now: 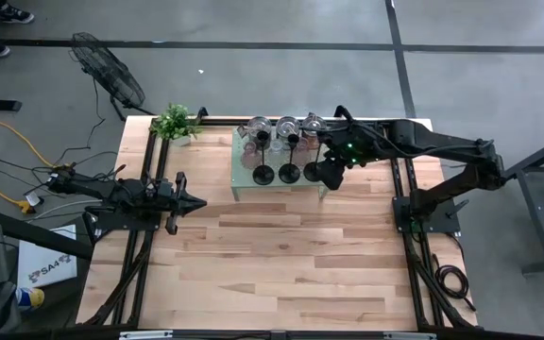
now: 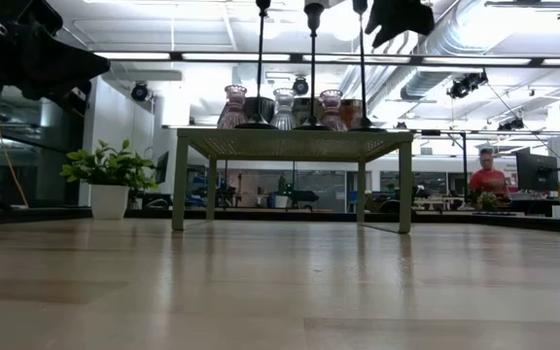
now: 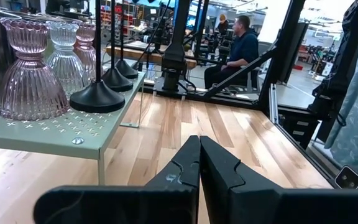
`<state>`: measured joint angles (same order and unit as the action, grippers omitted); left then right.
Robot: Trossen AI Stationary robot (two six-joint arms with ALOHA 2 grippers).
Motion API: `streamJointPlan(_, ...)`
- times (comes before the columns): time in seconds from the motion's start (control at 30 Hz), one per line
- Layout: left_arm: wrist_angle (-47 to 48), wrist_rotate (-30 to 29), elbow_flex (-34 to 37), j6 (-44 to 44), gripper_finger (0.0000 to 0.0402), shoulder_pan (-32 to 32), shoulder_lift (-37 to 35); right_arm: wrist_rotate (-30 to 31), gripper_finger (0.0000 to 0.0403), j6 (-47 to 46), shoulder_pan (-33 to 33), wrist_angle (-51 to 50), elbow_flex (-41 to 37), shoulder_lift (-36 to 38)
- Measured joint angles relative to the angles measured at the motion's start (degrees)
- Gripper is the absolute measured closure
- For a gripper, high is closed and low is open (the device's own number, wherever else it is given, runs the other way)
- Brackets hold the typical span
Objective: Pick & Place candle stick holders
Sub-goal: Return to Home Position
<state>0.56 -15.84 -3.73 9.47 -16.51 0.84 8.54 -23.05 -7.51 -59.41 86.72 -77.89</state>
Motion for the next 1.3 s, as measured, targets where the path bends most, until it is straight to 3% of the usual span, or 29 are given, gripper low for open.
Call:
streamJointPlan(0.13, 0.0, -0.2, 0.0, 1.3, 0.0401, 0.0, 0.0, -0.2, 0.0242, -2.4, 0.0, -3.5, 0.0, 0.6)
streamJointPlan(0.33, -0.6, -0.2, 0.0, 1.4, 0.0401, 0.0, 0.0, -5.9, 0.0242, -2.7, 1.2, -6.2, 0.0, 4.7)
streamJointPlan(0.57, -3.4, 0.3, 2.6, 4.3, 0.0402, 0.0, 0.1, 1.7, 0.0242, -6.2, 6.8, -0.6, -4.1, 16.0)
streamJointPlan(1.0, -7.7, 0.3, 2.9, 0.8, 0.0402, 0.0, -0.4, 2.9, 0.0242, -9.4, 13.5, 42.9, -42.2, 42.9)
streamJointPlan(1.3, -11.8, 1.5, 3.0, -0.2, 0.0402, 0.0, -0.4, 0.8, 0.0242, -6.3, 13.5, 80.6, -65.3, 48.4)
